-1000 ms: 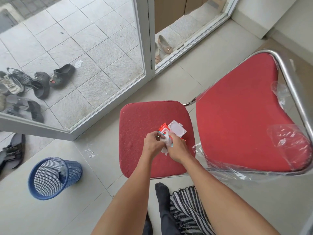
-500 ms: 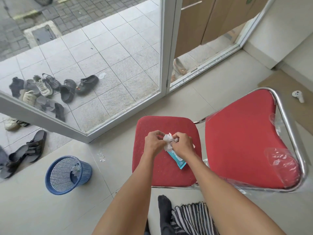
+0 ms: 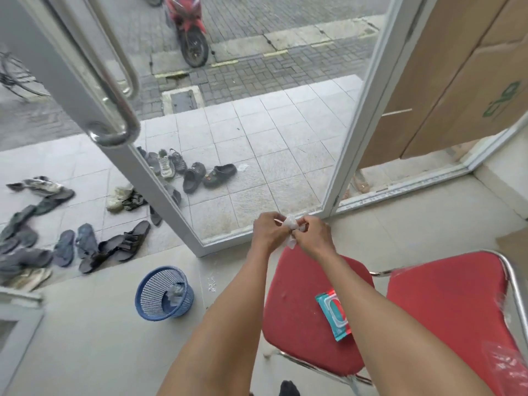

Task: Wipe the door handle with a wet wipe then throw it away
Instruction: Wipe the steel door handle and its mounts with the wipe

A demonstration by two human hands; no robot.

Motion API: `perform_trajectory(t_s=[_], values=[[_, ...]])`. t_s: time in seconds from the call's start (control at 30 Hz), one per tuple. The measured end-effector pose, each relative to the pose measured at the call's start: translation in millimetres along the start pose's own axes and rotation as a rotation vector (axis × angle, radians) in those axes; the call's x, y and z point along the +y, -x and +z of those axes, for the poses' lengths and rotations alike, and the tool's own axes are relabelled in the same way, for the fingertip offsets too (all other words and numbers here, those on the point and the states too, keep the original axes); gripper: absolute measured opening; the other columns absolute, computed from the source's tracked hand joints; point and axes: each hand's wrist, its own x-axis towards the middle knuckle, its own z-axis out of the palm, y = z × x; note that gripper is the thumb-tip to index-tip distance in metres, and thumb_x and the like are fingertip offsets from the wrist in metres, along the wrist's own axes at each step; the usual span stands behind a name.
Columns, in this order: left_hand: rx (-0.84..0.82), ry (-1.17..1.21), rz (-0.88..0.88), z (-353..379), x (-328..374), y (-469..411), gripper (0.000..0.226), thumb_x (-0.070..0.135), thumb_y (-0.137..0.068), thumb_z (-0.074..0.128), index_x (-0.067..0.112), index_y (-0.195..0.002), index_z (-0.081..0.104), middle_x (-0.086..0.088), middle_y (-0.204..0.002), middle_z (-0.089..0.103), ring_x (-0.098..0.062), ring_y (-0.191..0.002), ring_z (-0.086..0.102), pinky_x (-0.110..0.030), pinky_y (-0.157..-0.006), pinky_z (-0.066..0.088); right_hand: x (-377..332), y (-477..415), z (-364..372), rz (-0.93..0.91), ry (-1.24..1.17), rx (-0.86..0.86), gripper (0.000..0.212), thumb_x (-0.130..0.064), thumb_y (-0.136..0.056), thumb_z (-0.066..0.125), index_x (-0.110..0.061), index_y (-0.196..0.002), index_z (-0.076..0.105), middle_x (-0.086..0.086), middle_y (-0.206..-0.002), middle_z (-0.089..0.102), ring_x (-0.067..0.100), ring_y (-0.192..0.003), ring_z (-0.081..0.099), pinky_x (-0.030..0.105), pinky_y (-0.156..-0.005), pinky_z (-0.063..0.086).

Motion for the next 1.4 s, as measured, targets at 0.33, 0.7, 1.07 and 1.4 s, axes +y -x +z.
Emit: perform_trajectory(t_s=[0.33,0.7,1.07,1.4], values=[[0.277,0.022,0.092,-141.0,60.6,16.0,0.018,0.017,-0.074,0.072,0.008,-0.09,0.074,-0.009,-0.089,0.075,-0.017,-0.079,0.068,-0.022,-0.066,0.05,-158.2,7.8,-6.2,-0.275,-0.05,-0.064,0.006,-0.01,-0.08,0.064,-0.015,-0.083,0.066,0.008,-0.075,0.07,0.027,-0.074,0.068,0.03,-0.068,0.054],[0.477,0.059,0.126,-255.3,90.4,45.2,0.019,0.028,-0.073,0.079,0.013,-0.084,0.073,-0.008,-0.086,0.075,-0.018,-0.079,0.07,-0.029,-0.072,0.056,-278.9,29.4,3.6,-0.465,-0.037,-0.118,0.015,-0.01,-0.082,0.064,-0.01,-0.097,0.068,0.008,-0.082,0.069,0.02,-0.076,0.062,0.022,-0.064,0.045],[0.698,0.054,0.222,-341.0,146.6,86.5,0.02,0.024,-0.073,0.076,0.014,-0.089,0.072,-0.007,-0.088,0.074,-0.02,-0.081,0.07,-0.029,-0.069,0.058,-382.8,55.1,-10.3,-0.676,-0.071,-0.07,0.019,-0.015,-0.087,0.06,-0.008,-0.102,0.068,0.016,-0.089,0.073,0.028,-0.082,0.069,0.032,-0.072,0.057],[0.808,0.367,0.341,-415.3,199.6,101.1,0.024,0.025,-0.077,0.07,0.009,-0.094,0.066,-0.008,-0.094,0.066,-0.023,-0.088,0.064,-0.035,-0.081,0.058,-473.5,65.4,-20.2,-0.715,-0.391,0.09,0.03,-0.032,-0.08,0.076,-0.013,-0.102,0.07,0.002,-0.086,0.07,0.016,-0.078,0.067,0.027,-0.071,0.055]])
